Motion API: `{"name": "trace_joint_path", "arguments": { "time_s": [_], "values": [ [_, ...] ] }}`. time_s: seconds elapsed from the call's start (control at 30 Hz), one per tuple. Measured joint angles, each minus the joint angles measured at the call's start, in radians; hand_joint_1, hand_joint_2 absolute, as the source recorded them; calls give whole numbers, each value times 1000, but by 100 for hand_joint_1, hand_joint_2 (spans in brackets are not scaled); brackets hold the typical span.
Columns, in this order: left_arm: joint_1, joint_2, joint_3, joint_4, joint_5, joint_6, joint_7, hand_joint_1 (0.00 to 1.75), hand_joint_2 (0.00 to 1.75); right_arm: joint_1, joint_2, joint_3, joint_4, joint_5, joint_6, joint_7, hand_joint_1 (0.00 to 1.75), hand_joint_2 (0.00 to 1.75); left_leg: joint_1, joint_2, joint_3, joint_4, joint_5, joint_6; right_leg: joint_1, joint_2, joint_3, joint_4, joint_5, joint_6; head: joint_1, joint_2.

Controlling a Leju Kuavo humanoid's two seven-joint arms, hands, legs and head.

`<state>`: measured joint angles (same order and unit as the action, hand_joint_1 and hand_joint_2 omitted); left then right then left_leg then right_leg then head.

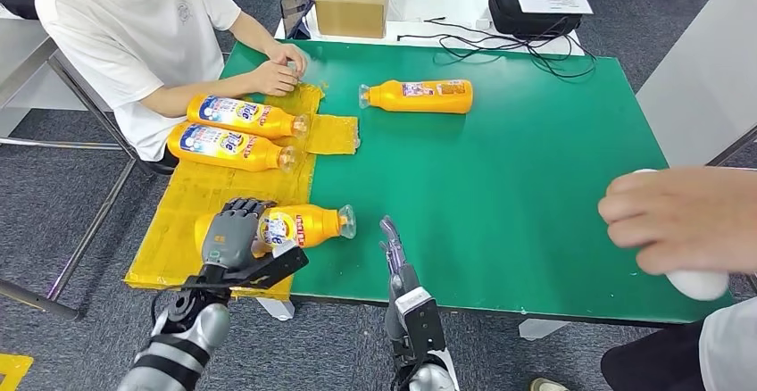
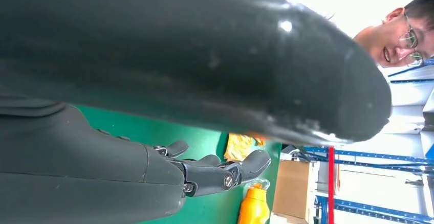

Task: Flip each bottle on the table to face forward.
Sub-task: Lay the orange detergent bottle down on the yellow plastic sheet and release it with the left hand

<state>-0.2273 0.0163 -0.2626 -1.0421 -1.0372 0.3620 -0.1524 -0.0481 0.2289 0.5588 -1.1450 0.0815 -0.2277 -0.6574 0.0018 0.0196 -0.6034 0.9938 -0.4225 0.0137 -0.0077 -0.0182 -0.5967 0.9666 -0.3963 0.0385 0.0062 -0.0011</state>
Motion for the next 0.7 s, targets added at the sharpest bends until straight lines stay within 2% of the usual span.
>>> {"name": "trace_joint_path", "arguments": {
  "time_s": [0.2, 0.23, 0.27, 0.37, 0.4, 0.43, 0.53, 0.7],
  "values": [
    [-125, 27, -34, 178, -134, -88, 70, 175, 175, 0, 1, -5, 8, -31, 10, -7, 0, 0, 0, -3, 0, 0, 0, 0, 0, -2, 1, 0, 0, 0, 0, 0],
    [-149, 29, -44, 209, -156, -106, 79, 168, 175, 1, 1, -6, 9, -42, 10, -8, 0, 0, 0, -4, 0, 0, 0, 0, 0, -2, 1, 0, 0, 0, 0, 0],
    [-173, 29, -53, 237, -168, -124, 85, 151, 175, 2, 1, -8, 11, -53, 9, -10, 0, 0, 0, -4, 0, 0, 0, 0, 0, -3, 2, 0, 0, 0, 0, 0],
    [-242, 25, -73, 321, -164, -193, 96, 34, 175, 4, 2, -13, 18, -82, 4, -18, 0, 0, 0, -6, 3, 0, 0, 0, -1, -4, 4, 0, -1, 0, 0, 0],
    [-265, 23, -77, 349, -149, -226, 97, 8, 175, 5, 2, -15, 22, -91, 2, -21, 0, 0, 0, -6, 4, 0, 0, 0, -1, -4, 6, 0, -1, 0, 0, 0],
    [-287, 21, -79, 373, -130, -258, 95, 1, 175, 5, 3, -17, 25, -97, 0, -22, 0, 0, 0, -6, 5, 0, 0, 0, -1, -4, 7, 0, -1, 0, 0, 0],
    [-340, 17, -77, 436, -54, -335, 81, 0, 175, 4, 5, -24, 38, -105, -5, -25, 0, 0, 0, -6, 6, 0, 2, -2, 0, -4, 8, 0, 0, -1, 0, 0],
    [-387, 2, -49, 496, 66, -402, 51, 0, 175, 0, 11, -37, 56, -106, -14, -28, 0, 0, 0, -6, 6, 0, 5, -2, 0, -4, 7, 0, 2, -3, 0, 0]
  ]
}}
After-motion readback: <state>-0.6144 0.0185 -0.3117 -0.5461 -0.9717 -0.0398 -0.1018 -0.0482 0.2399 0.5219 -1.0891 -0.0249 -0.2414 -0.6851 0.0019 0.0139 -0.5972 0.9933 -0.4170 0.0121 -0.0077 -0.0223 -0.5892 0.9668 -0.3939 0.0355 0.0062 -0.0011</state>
